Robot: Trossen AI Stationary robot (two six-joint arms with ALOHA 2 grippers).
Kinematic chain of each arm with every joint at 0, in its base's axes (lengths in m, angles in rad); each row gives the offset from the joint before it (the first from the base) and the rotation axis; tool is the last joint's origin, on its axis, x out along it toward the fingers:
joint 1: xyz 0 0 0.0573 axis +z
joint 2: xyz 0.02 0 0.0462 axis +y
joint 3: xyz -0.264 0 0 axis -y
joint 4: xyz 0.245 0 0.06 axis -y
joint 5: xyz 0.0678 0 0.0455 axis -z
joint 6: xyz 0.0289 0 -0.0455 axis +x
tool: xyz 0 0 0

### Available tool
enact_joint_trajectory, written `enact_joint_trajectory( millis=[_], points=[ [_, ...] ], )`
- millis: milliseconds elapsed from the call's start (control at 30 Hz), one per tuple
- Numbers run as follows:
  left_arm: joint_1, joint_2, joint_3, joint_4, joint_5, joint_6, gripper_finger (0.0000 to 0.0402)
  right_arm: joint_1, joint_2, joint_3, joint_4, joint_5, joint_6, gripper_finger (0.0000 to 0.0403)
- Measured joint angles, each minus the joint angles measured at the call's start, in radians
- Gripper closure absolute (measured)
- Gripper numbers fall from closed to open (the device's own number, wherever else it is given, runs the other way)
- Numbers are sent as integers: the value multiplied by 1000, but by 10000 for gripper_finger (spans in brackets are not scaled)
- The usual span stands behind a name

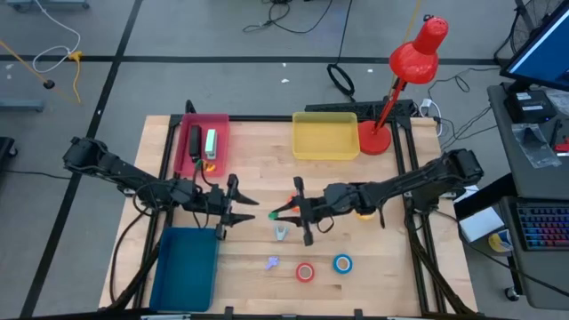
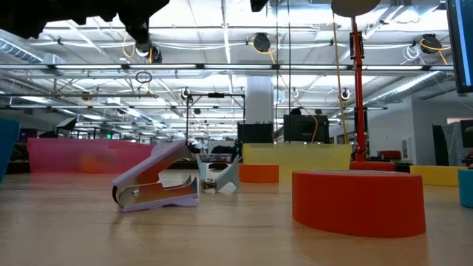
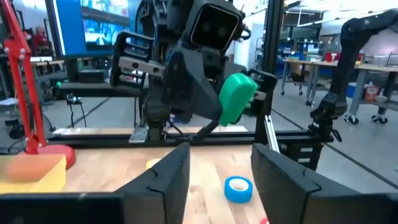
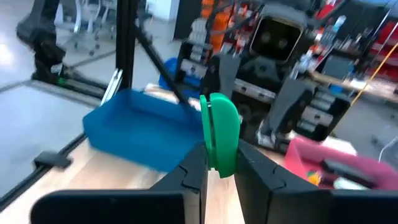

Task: Pick and place Stapler, Stapler remover, tape
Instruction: Put the green stapler into the pink bin

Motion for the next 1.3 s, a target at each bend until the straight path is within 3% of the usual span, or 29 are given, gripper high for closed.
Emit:
enact_joint_trajectory(
  millis=[200, 433, 867, 1300],
  points=[
    [0, 81, 59, 1, 0, 38, 196, -27, 79, -1, 138, -33, -7, 356],
    [18, 162, 112, -1, -1, 63, 192, -44, 80, 0, 172, -52, 2, 356],
    [38, 159, 140, -13, 90, 59, 192, -44, 79, 0, 122, -43, 8, 356],
    [42, 159, 139, 14, 84, 61, 192, -44, 88, 0, 140, -17, 45, 356]
  ],
)
